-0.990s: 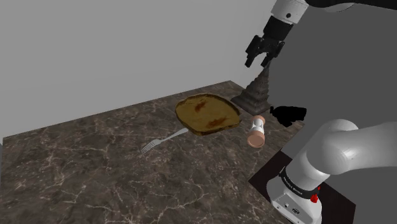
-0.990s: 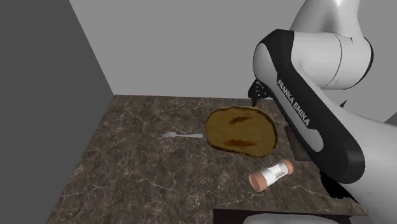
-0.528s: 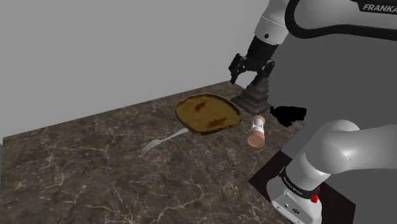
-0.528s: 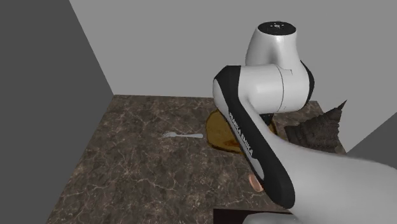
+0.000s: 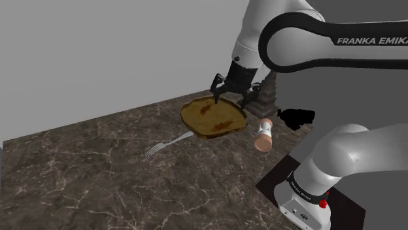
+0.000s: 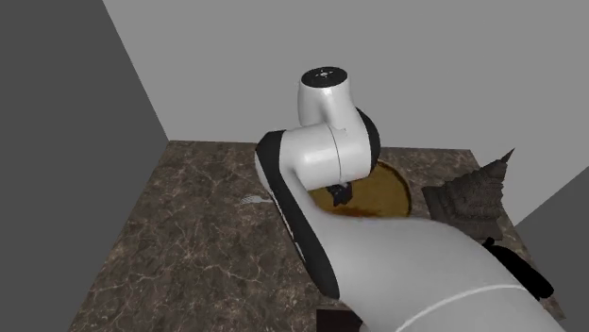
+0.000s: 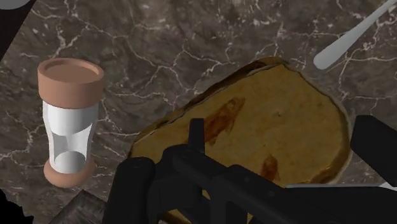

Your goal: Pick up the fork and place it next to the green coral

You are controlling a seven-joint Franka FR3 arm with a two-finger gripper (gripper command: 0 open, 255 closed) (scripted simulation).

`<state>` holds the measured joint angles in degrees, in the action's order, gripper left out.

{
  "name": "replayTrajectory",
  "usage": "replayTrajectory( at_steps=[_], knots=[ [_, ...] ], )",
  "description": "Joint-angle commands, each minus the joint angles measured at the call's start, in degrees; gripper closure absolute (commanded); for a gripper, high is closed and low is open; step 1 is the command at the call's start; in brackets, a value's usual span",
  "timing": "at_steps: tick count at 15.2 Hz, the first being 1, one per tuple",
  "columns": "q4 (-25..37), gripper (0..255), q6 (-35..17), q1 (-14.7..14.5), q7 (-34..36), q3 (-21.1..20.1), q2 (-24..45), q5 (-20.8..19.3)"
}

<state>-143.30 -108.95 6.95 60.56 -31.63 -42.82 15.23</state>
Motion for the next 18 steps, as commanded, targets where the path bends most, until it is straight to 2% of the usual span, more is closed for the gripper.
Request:
replayTrajectory(
  at_steps=[1,4,7,9,11,12,13,14,15,16,17,18],
  knots=[
    [0.61,0,-2.00,1.72,7.04,-4.41,2.60,1.15],
    [3.05,0,-4.88,5.47,17.39,-11.59,7.91,1.68],
    [6.43,0,-7.75,10.79,28.30,-19.55,14.36,0.48],
    [9.13,0,-9.60,15.49,36.20,-25.67,19.44,-1.75],
    [12.15,0,-11.33,21.69,45.09,-33.15,25.55,-5.78],
    [13.78,0,-12.10,25.70,50.32,-37.83,29.41,-9.03],
    [15.51,0,-12.69,30.95,56.83,-43.95,34.64,-14.15],
    [17.74,0,-11.50,36.84,70.93,-52.35,48.69,-29.66],
    [19.96,0,-10.57,25.55,76.74,-41.93,53.63,-34.44],
    [22.65,0,-7.72,24.91,85.22,-43.19,62.51,-43.27],
    [24.20,0,-8.62,17.50,85.55,-35.24,61.50,-41.23],
    [23.82,0,-9.22,17.08,85.86,-34.66,61.88,-41.72]
  ],
)
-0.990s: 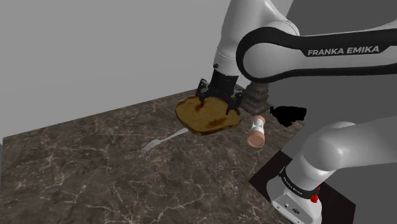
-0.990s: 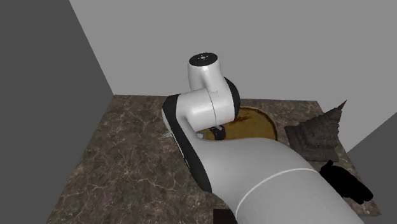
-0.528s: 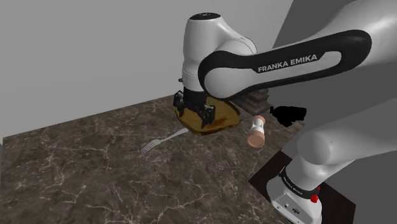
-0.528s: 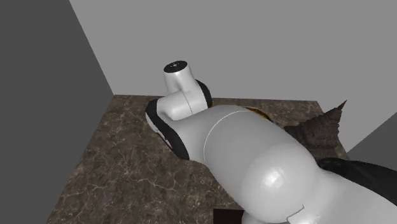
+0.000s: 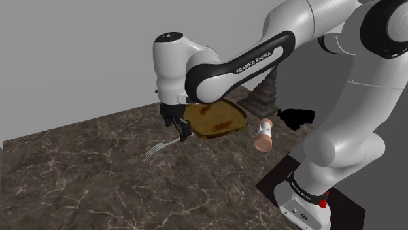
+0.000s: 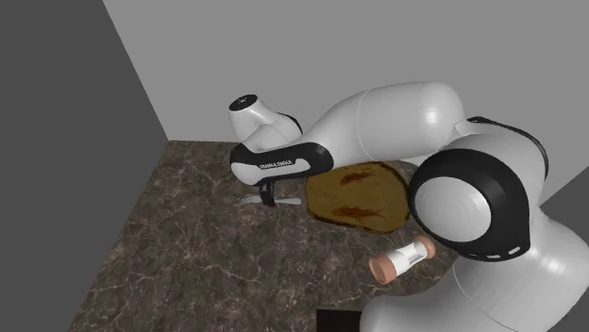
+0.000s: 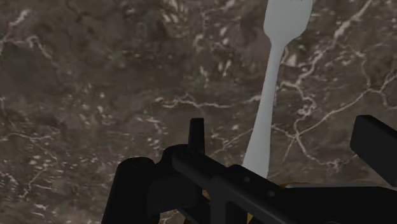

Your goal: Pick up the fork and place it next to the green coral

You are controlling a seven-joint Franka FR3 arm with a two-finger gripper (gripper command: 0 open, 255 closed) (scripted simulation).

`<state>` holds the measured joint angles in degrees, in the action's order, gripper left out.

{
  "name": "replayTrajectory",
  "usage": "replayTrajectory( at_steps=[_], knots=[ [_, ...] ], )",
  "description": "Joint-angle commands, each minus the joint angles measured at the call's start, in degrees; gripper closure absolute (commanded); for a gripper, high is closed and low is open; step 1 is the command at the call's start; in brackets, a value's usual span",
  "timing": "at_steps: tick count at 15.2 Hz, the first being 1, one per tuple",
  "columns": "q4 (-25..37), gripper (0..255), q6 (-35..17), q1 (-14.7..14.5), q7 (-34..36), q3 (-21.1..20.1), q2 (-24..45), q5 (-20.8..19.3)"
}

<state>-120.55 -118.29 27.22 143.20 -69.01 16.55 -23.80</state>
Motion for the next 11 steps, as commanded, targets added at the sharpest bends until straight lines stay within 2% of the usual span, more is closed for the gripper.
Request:
replayTrajectory(
  at_steps=[1,7,11],
  knots=[
    [0.72,0,-0.44,-3.54,3.58,3.22,2.96,-3.26],
    [-1.01,0,-3.43,-5.52,5.73,6.09,5.62,-6.66],
    [-1.01,0,-3.43,-5.52,5.73,6.09,5.62,-6.66]
  ],
)
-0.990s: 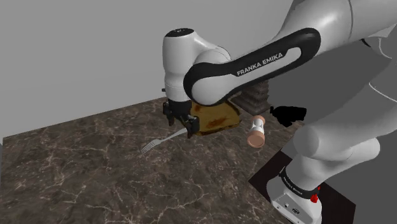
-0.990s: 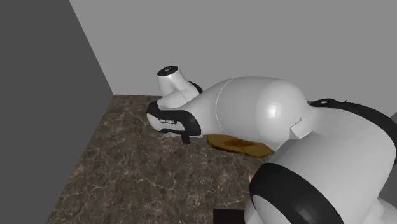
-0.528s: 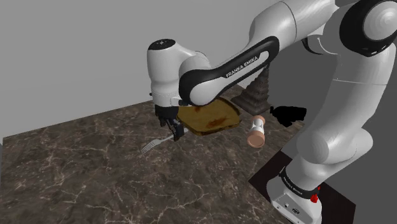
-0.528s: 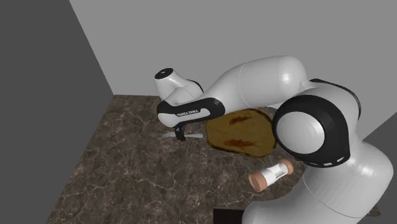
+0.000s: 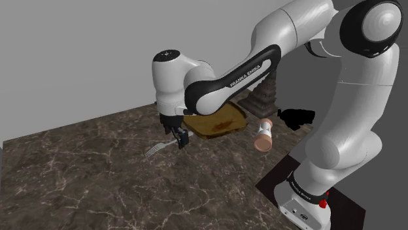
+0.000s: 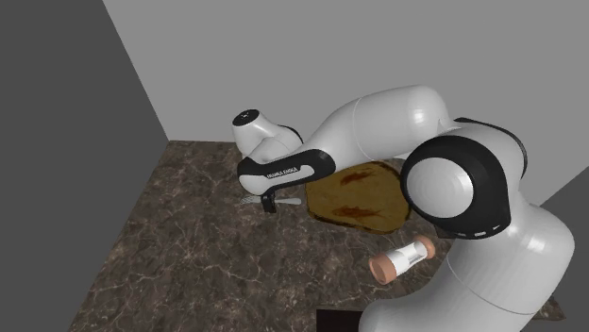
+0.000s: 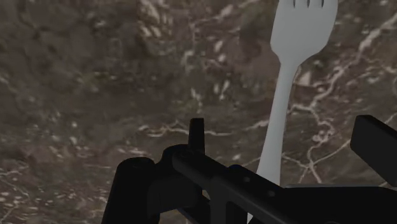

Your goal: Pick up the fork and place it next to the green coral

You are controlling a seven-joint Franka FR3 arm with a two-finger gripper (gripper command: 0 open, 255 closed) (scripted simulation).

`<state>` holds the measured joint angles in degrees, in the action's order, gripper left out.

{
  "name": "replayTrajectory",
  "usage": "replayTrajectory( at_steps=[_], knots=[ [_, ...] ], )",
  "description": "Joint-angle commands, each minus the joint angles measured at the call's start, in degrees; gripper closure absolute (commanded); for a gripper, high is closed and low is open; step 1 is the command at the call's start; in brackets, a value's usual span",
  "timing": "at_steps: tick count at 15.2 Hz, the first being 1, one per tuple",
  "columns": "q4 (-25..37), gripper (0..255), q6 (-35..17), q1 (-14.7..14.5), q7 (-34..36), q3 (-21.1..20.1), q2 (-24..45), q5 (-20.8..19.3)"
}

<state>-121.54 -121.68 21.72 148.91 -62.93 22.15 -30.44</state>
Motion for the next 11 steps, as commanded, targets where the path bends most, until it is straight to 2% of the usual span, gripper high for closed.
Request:
replayTrajectory(
  at_steps=[1,3,4,11],
  knots=[
    [-0.02,0,-0.03,-0.01,0.02,0.01,0.01,-0.02],
    [-0.02,0,-0.02,-0.01,0.02,0.01,0.01,-0.02],
    [-0.02,255,-0.02,-0.01,0.02,0.01,0.01,-0.02],
    [-0.01,255,-0.02,-0.02,0.02,0.02,0.02,-0.03]
  ],
)
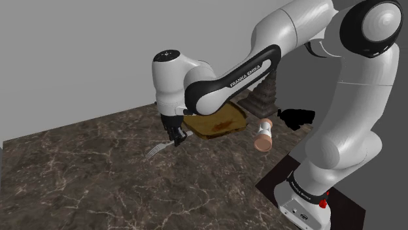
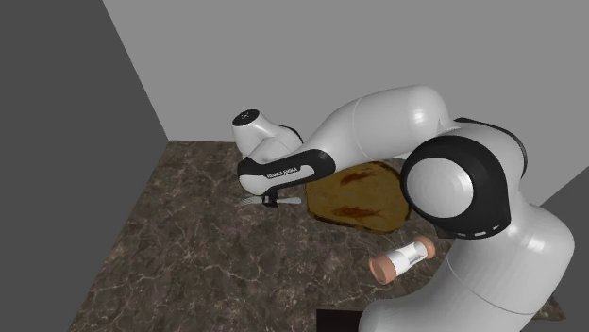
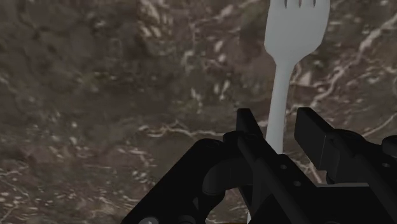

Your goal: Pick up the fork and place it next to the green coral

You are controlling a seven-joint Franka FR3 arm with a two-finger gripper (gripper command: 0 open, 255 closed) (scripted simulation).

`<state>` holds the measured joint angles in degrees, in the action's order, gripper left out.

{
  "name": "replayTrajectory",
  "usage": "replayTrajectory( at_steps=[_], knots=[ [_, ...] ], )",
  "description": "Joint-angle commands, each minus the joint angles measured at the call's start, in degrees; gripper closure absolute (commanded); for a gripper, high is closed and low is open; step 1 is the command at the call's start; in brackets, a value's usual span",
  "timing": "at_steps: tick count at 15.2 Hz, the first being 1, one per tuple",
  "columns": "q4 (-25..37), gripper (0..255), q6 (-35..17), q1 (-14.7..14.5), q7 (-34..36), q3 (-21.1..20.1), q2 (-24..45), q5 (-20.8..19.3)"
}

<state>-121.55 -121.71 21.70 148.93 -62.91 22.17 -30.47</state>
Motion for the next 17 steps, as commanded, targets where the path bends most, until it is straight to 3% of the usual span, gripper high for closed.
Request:
replayTrajectory(
  at_steps=[1,17],
  knots=[
    [0.01,255,0.00,0.00,0.00,0.00,0.00,0.00],
    [3.82,255,7.44,8.13,-7.70,-8.61,-9.21,10.59]
  ],
)
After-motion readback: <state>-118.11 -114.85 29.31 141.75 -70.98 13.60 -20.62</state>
